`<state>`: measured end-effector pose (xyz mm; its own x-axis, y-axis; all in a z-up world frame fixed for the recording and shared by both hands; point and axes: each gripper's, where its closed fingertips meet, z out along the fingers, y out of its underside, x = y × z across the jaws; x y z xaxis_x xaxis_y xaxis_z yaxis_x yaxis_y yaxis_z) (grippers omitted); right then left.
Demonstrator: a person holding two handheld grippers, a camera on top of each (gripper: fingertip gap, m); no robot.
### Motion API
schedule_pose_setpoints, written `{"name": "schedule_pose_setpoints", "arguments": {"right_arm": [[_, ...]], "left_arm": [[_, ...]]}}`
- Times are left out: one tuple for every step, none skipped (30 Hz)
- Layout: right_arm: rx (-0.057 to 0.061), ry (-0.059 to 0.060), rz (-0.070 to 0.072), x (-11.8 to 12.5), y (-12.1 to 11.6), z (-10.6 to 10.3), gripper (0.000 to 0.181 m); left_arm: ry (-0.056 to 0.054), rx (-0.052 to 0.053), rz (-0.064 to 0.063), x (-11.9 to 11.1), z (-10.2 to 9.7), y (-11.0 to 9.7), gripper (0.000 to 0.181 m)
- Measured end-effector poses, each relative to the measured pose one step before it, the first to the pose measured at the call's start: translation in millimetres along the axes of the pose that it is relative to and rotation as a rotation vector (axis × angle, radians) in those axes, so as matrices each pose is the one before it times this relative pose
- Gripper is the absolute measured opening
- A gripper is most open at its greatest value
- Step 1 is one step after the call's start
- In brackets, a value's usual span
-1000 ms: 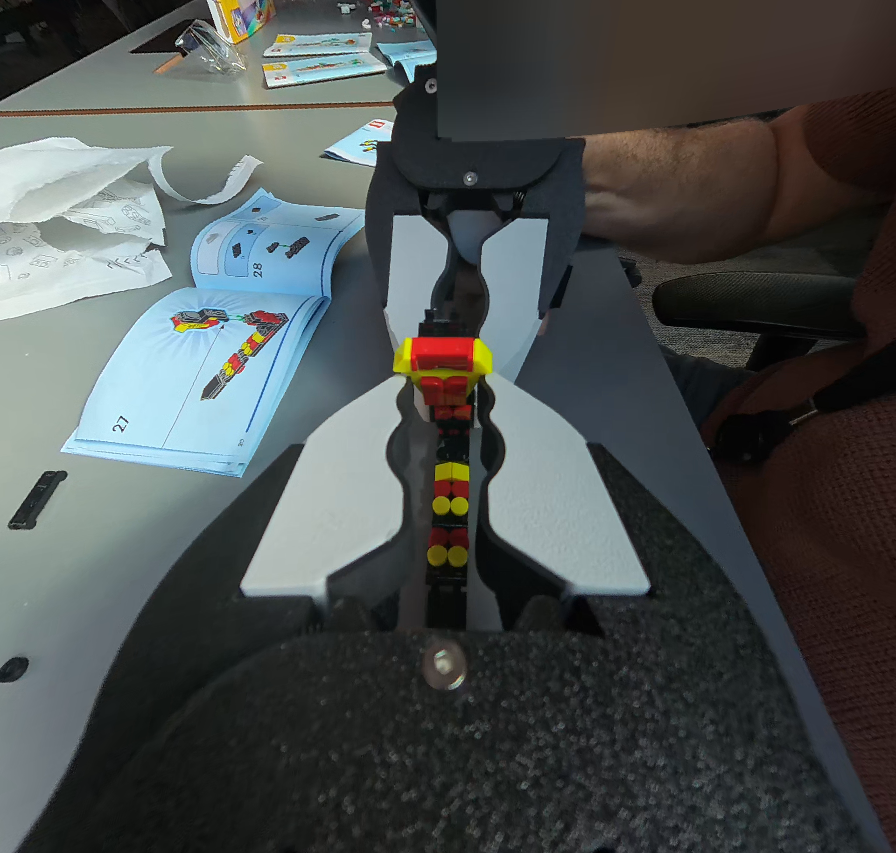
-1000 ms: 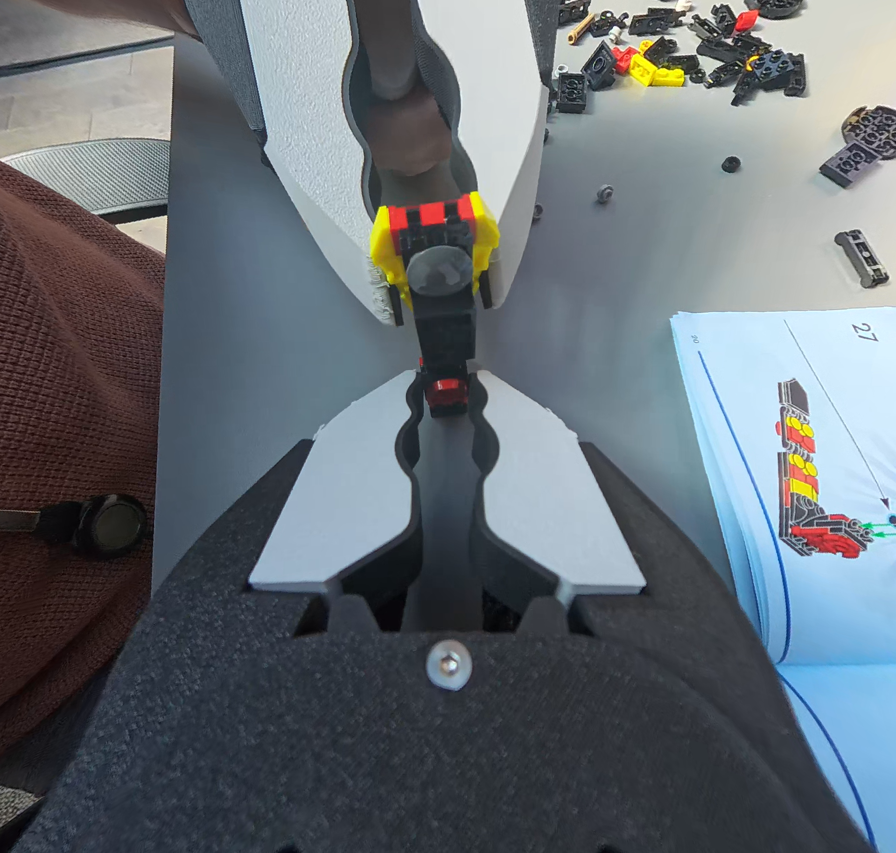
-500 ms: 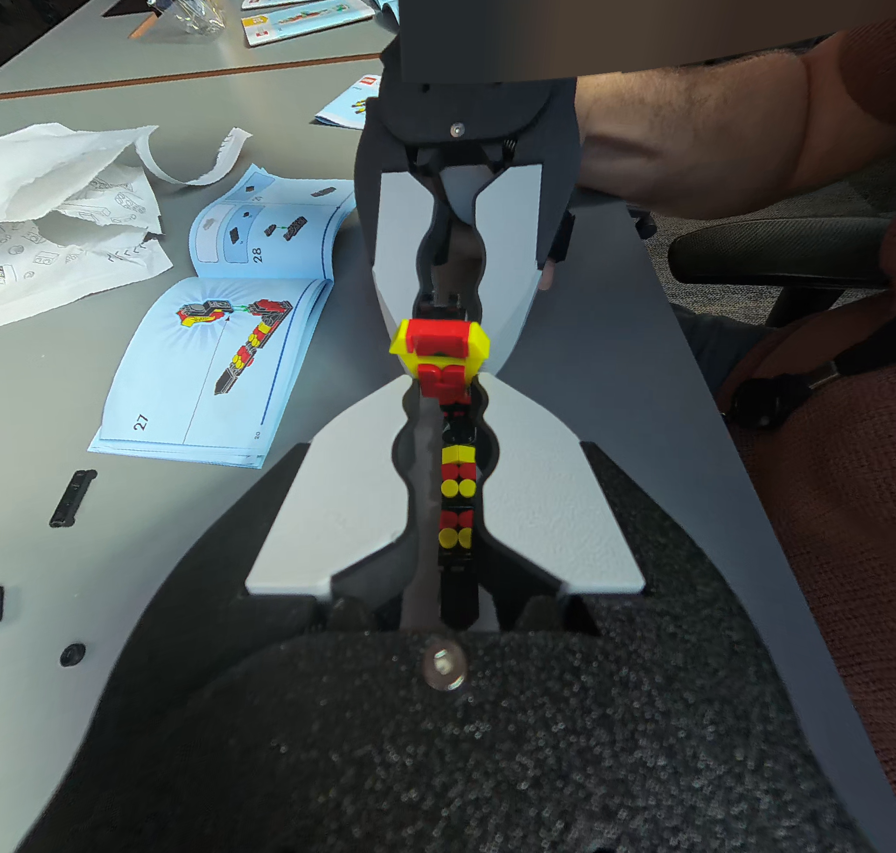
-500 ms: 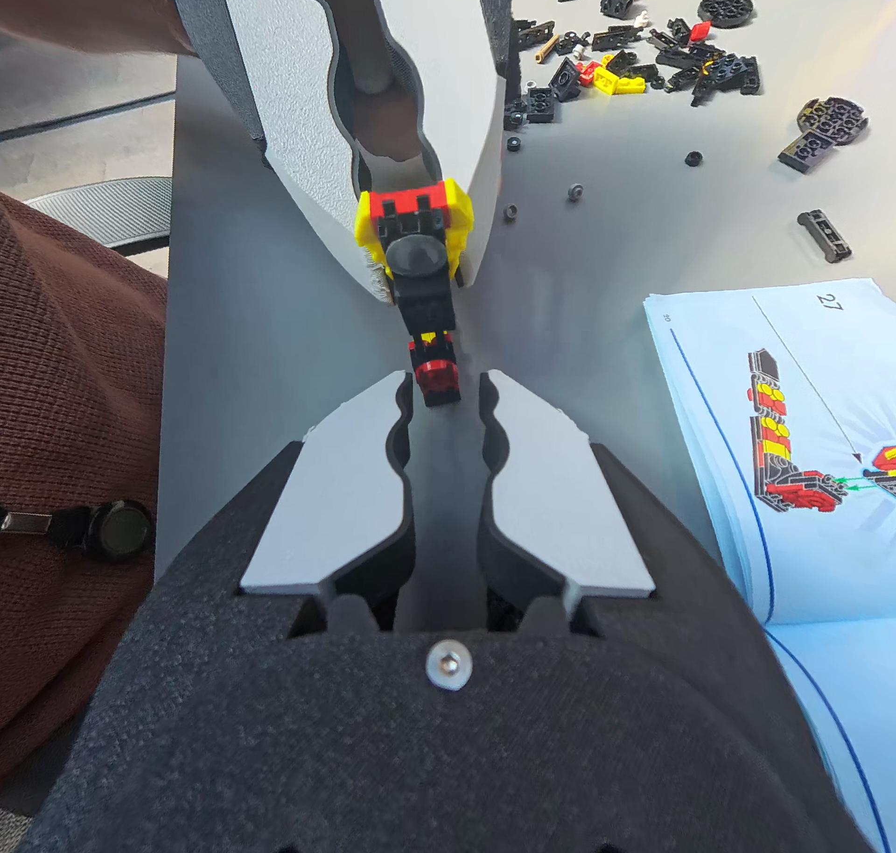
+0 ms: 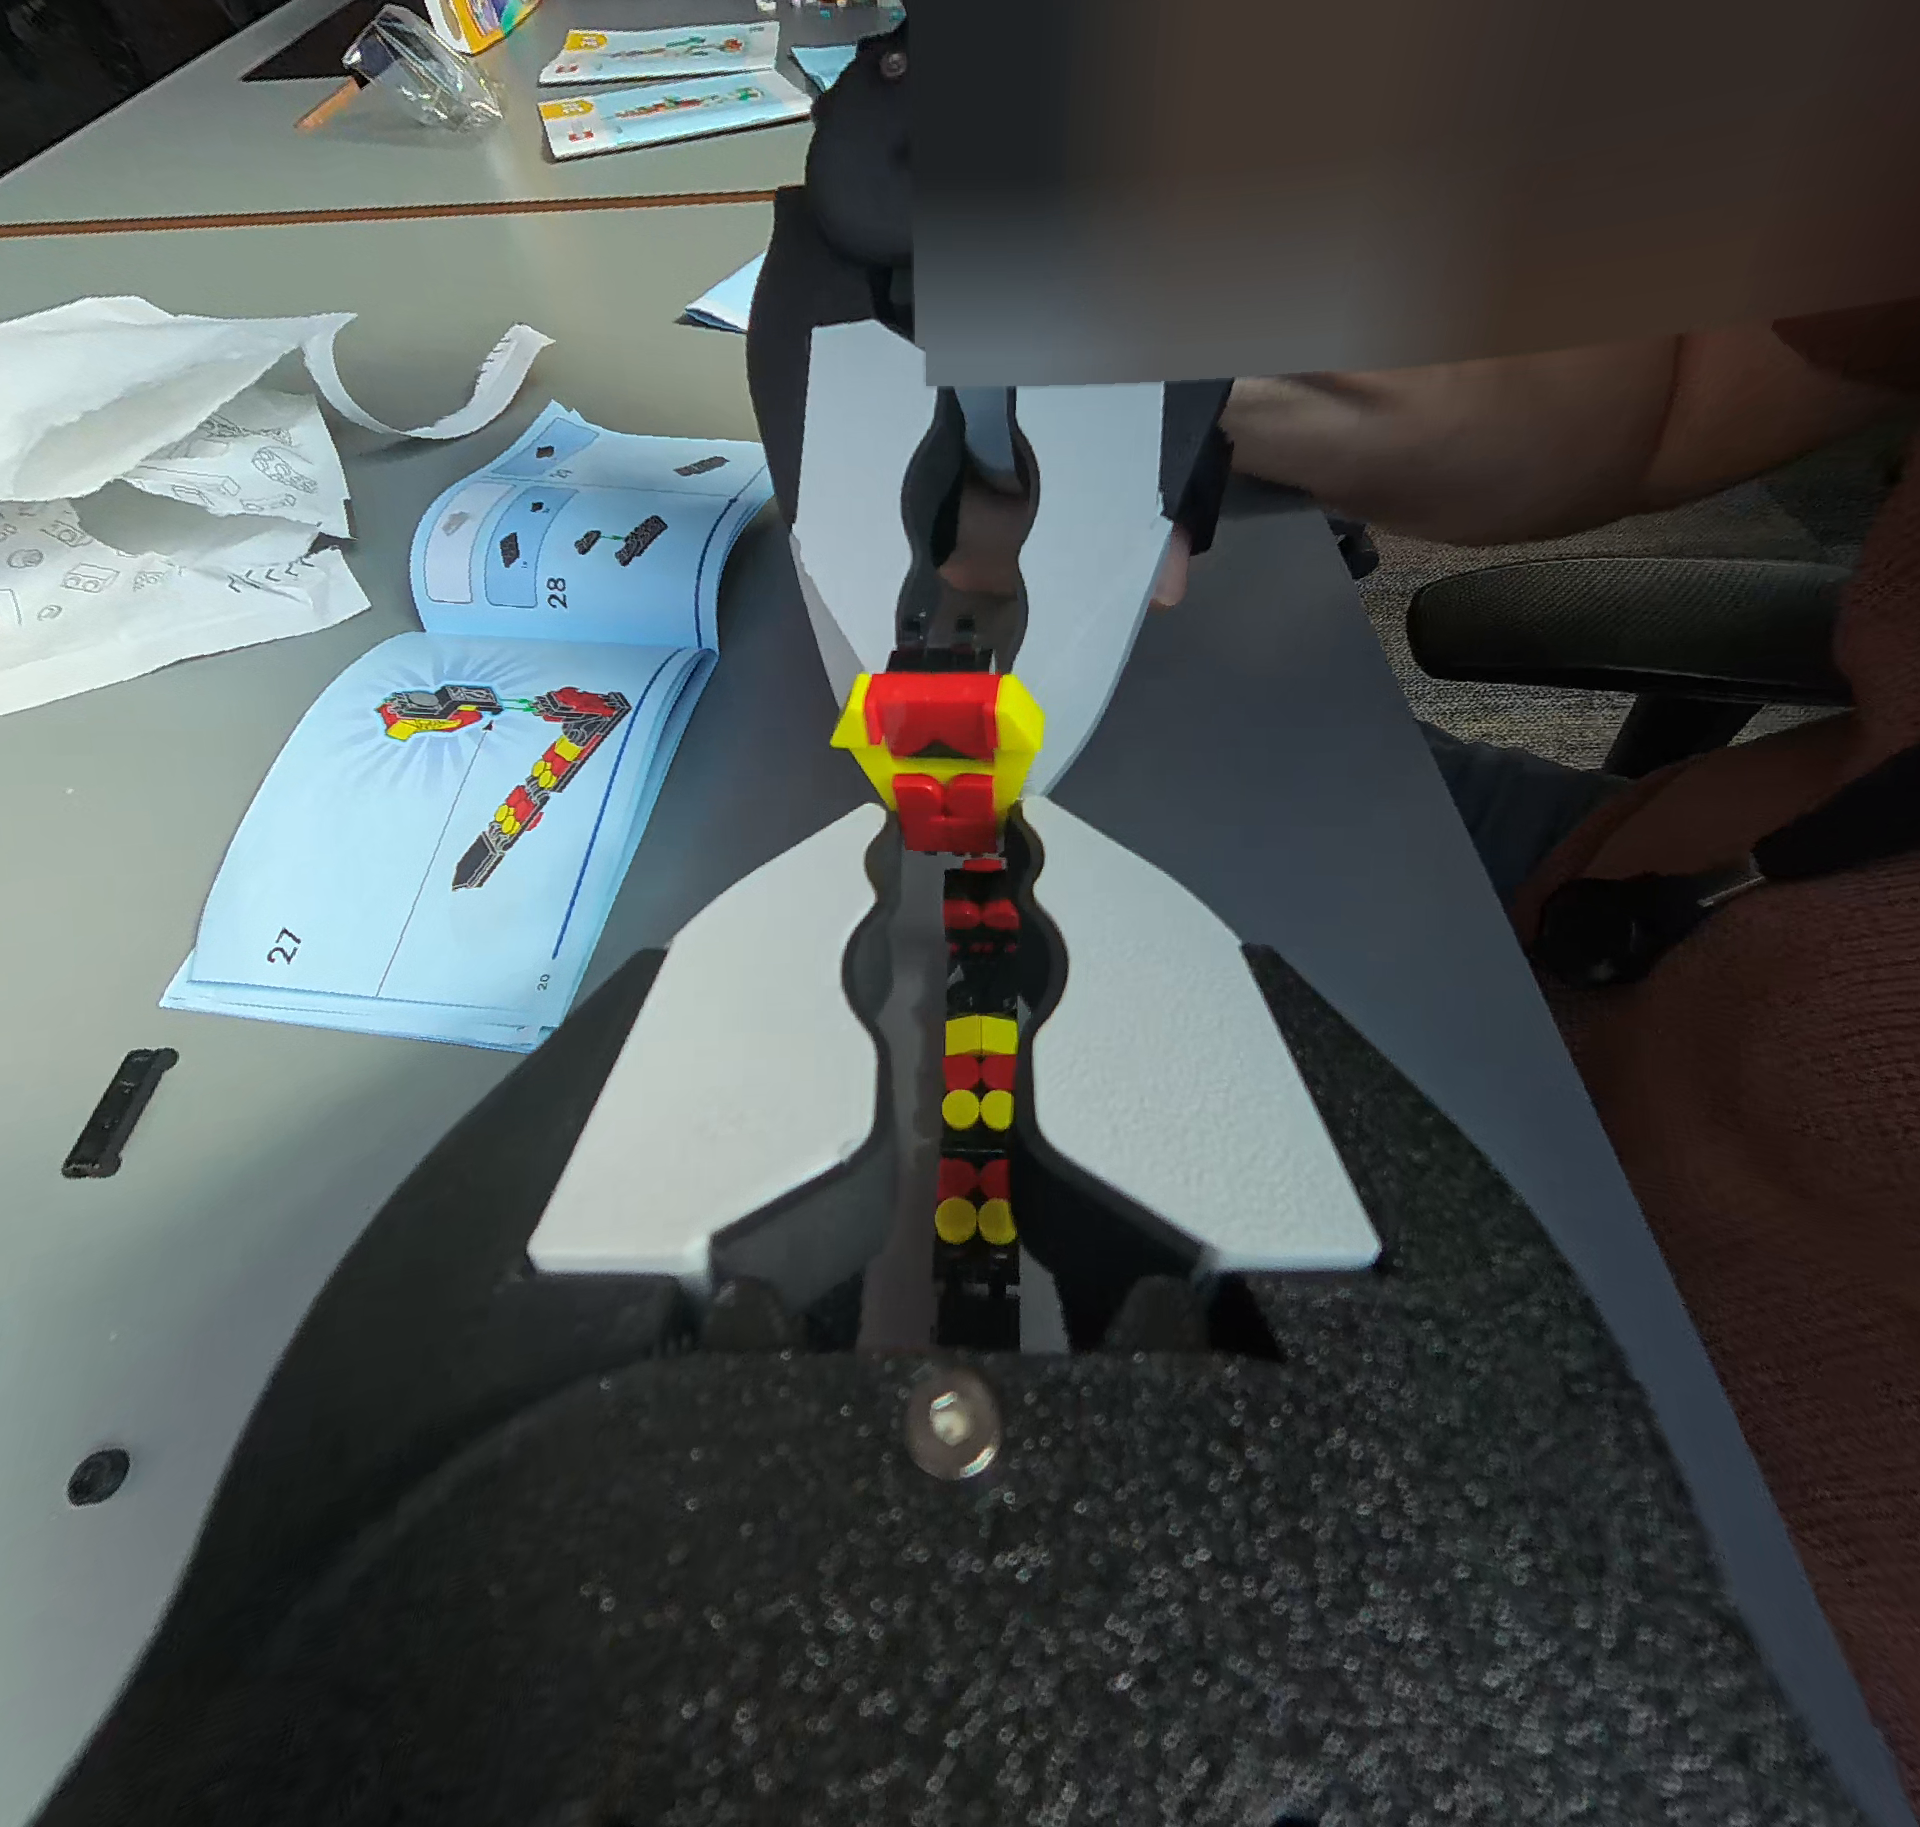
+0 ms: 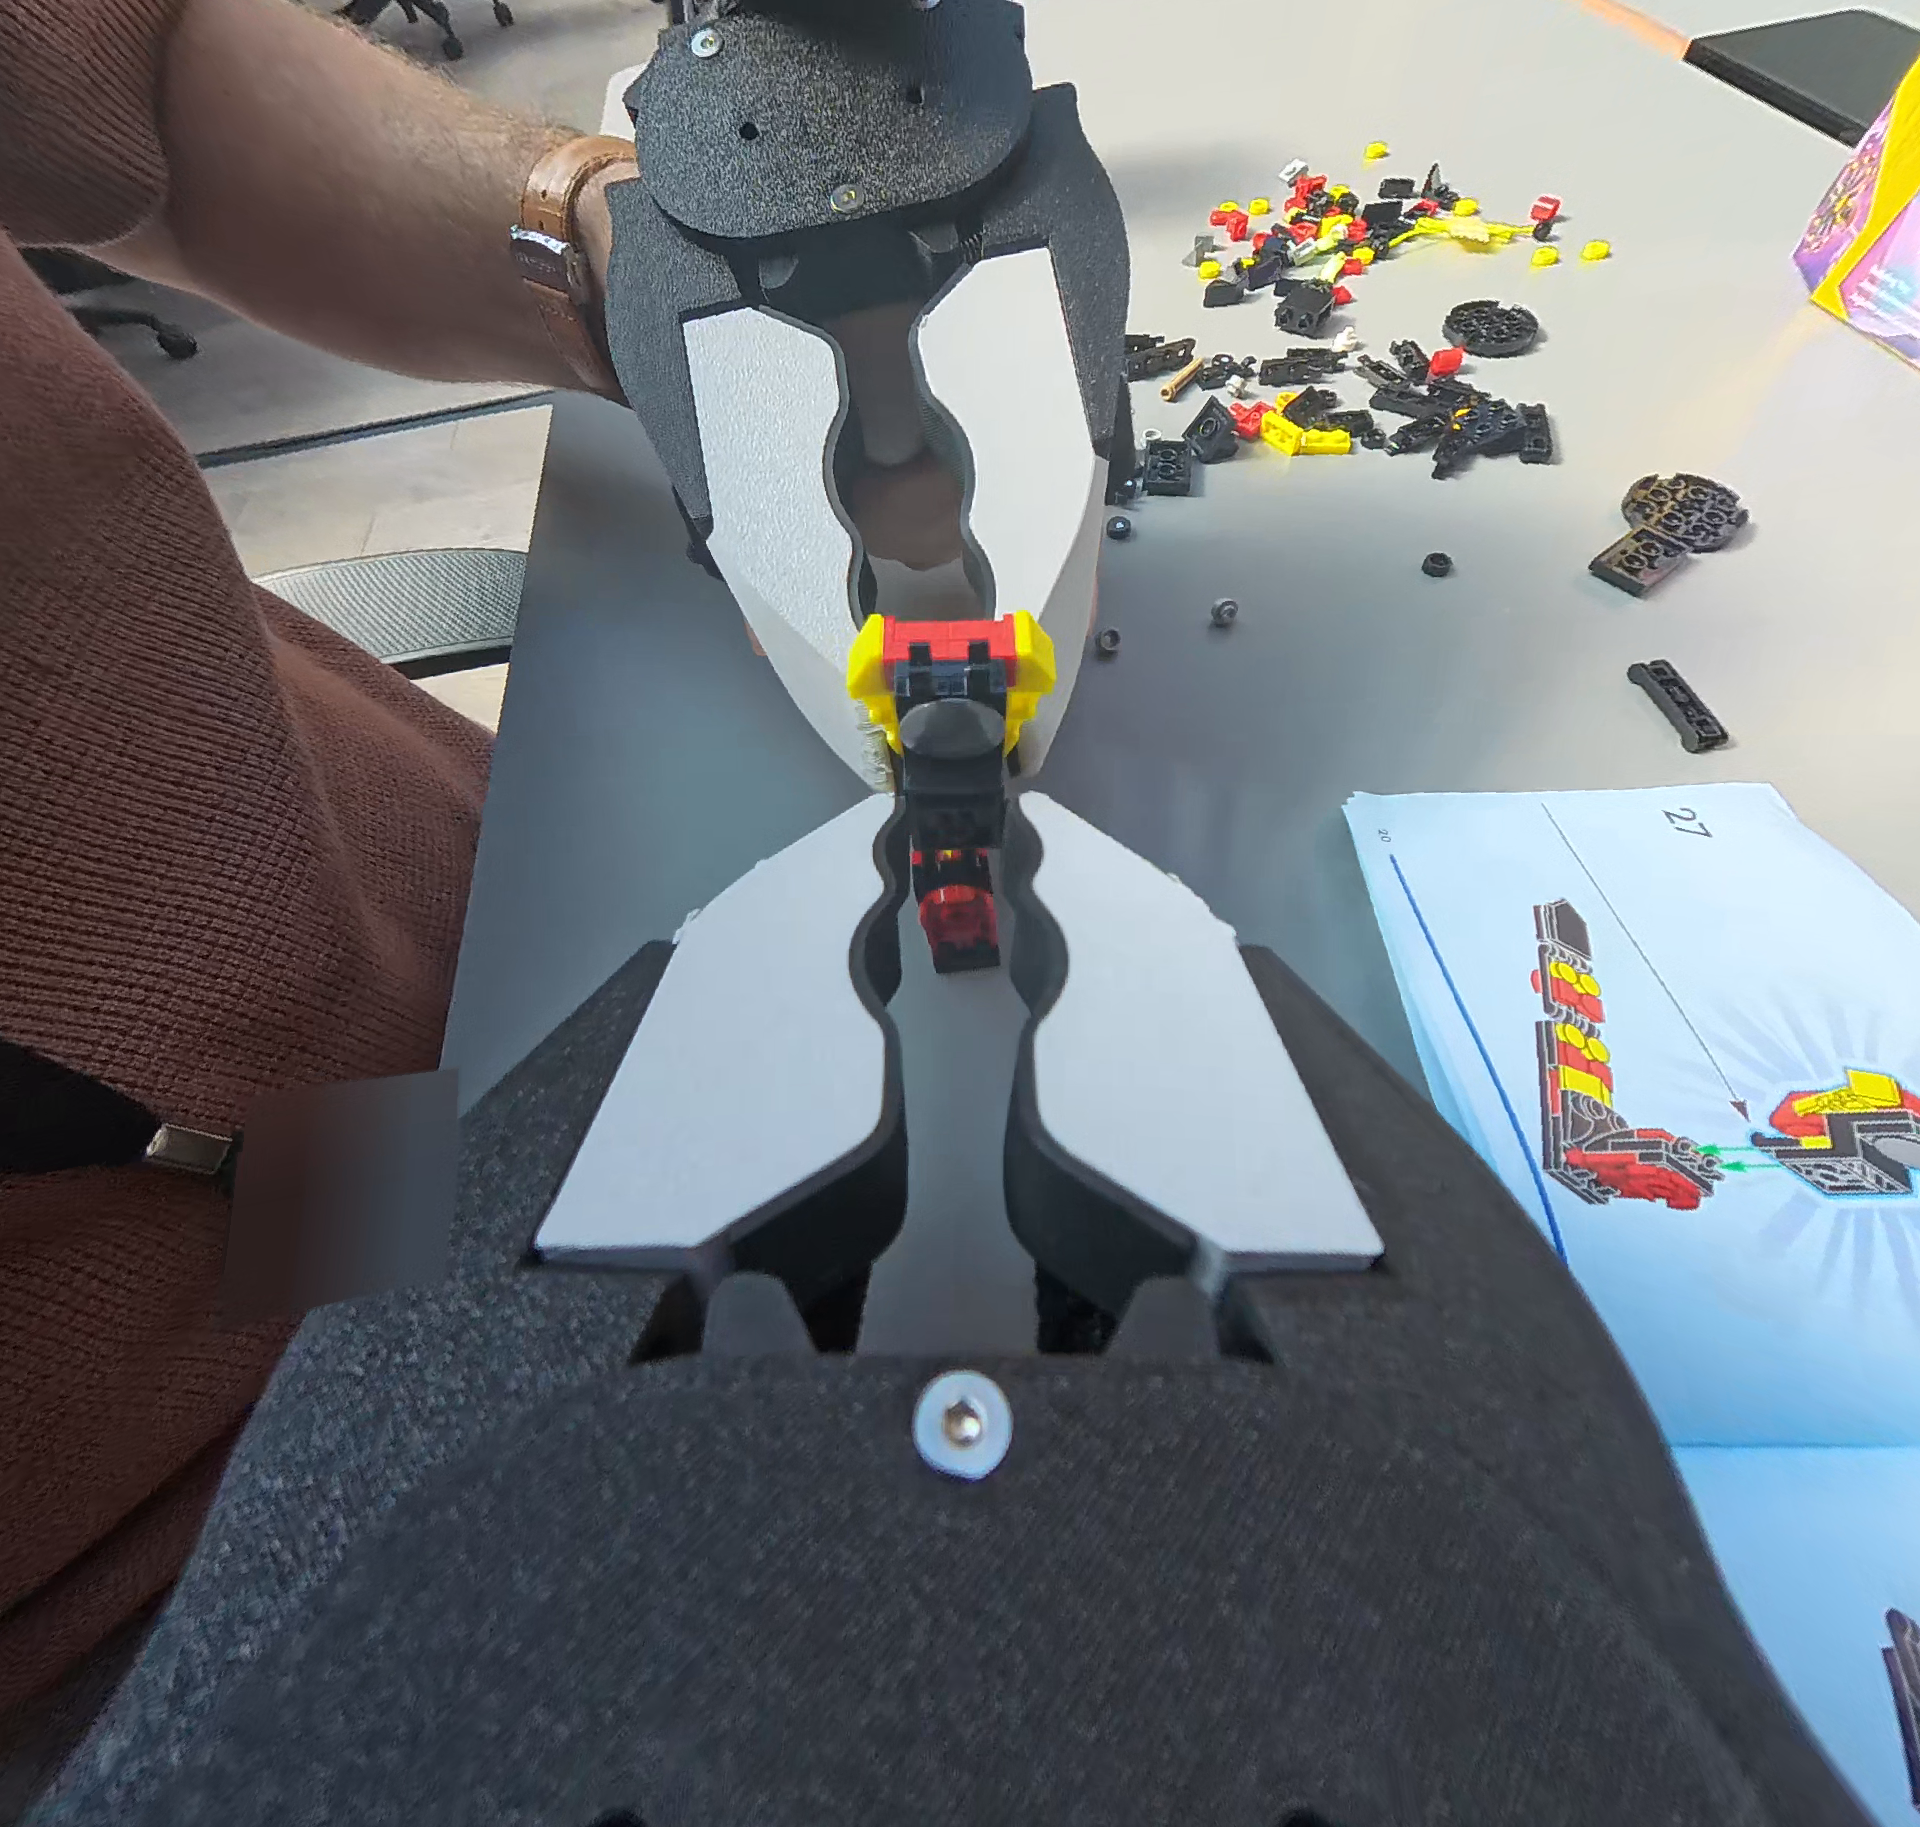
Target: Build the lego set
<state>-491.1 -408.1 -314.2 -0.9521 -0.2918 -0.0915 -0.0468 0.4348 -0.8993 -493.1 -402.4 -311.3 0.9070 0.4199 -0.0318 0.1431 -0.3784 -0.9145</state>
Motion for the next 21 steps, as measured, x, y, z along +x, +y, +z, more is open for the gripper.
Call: {"name": "schedule_pose_setpoints", "arguments": {"right_arm": [[-0.0137,-0.006,-0.0003,0.62,2.29,0.44,0.016],[-0.017,-0.0055,-0.0007,0.95,2.61,0.55,0.016],[-0.0116,-0.0036,0.0023,1.44,2.14,0.79,0.016],[-0.0135,-0.013,0.013,0.68,2.04,0.74,0.016],[-0.0127,-0.0096,0.0078,0.99,1.4,0.09,0.016],[-0.0085,-0.0115,0.0072,0.41,0.27,-0.21,0.016],[-0.0013,-0.0117,0.0029,-0.4,-1.8,-0.5,0.016],[0.0011,-0.0028,0.0,0.18,-2.89,-0.78,0.015],[-0.0039,0.0014,-0.0054,0.01,-2.88,-0.71,0.015],[-0.0151,0.0016,-0.015,-0.85,-1.19,-0.08,0.016],[-0.0181,0.0024,-0.0136,-1.23,-0.12,0.31,0.016],[-0.0093,0.0014,-0.0125,-1.43,-0.43,0.23,0.015],[-0.0049,0.0021,-0.007,-0.65,-0.34,0.15,0.016],[-0.0117,0.0009,-0.0054,-0.22,1.0,-0.09,0.016],[-0.0158,0.0045,-0.0084,0.39,1.96,-0.7,0.016],[-0.0097,0.0048,-0.0084,0.74,2.05,-0.56,0.016],[0.0011,0.0052,0.0021,1.75,0.97,0.06,0.015],[0.0045,-0.0004,0.0038,0.76,0.4,0.15,0.016],[-0.0009,-0.0016,-0.0019,-0.08,0.54,0.38,0.015],[-0.0073,0.0078,-0.0034,1.06,1.17,0.24,0.015],[-0.0049,0.005,-0.0047,0.23,0.56,0.2,0.016]], "left_arm": [[0.0028,-0.0092,-0.0068,-0.3,1.24,1.92,0.019],[0.0022,-0.0093,-0.0158,-0.68,1.54,2.34,0.019],[0.0006,-0.0059,-0.0141,-0.94,1.15,2.14,0.019],[0.0019,-0.0055,-0.0141,-0.64,1.14,1.86,0.019],[-0.0027,-0.0022,-0.0103,-0.86,0.98,1.05,0.019],[-0.0021,0.0035,-0.0031,-0.29,0.13,-0.19,0.019],[-0.0019,0.0128,-0.0005,-0.31,-1.14,-1.69,0.019],[-0.0021,0.0149,-0.0064,-0.57,-1.75,-2.55,0.019],[-0.002,0.0101,-0.0072,-0.29,-1.66,-2.14,0.019],[0.0002,-0.0019,-0.0007,0.79,-1.26,-0.66,0.02],[-0.002,-0.004,0.0096,1.26,-0.79,0.17,0.02],[-0.0069,0.0021,0.0168,1.09,-0.73,-0.24,0.02],[-0.0096,0.0051,0.0153,0.34,-0.67,-0.21,0.02],[-0.0065,0.0072,0.0062,0.27,-0.25,-0.41,0.021],[-0.0036,0.012,0.0018,0.19,-0.45,-0.71,0.02],[-0.0047,0.0228,0.0027,-0.17,-1.36,-1.9,0.02],[-0.008,0.0279,-0.0009,-1.14,-1.82,-2.33,0.02],[-0.0007,0.0171,0.0005,-0.53,-0.86,-0.55,0.02],[0.0027,0.0085,-0.0005,-0.12,0.49,0.53,0.02],[-0.0003,0.0013,0.0026,-0.45,0.83,0.97,0.02],[0.0007,0.0009,0.0085,-0.18,0.17,0.36,0.02]]}}
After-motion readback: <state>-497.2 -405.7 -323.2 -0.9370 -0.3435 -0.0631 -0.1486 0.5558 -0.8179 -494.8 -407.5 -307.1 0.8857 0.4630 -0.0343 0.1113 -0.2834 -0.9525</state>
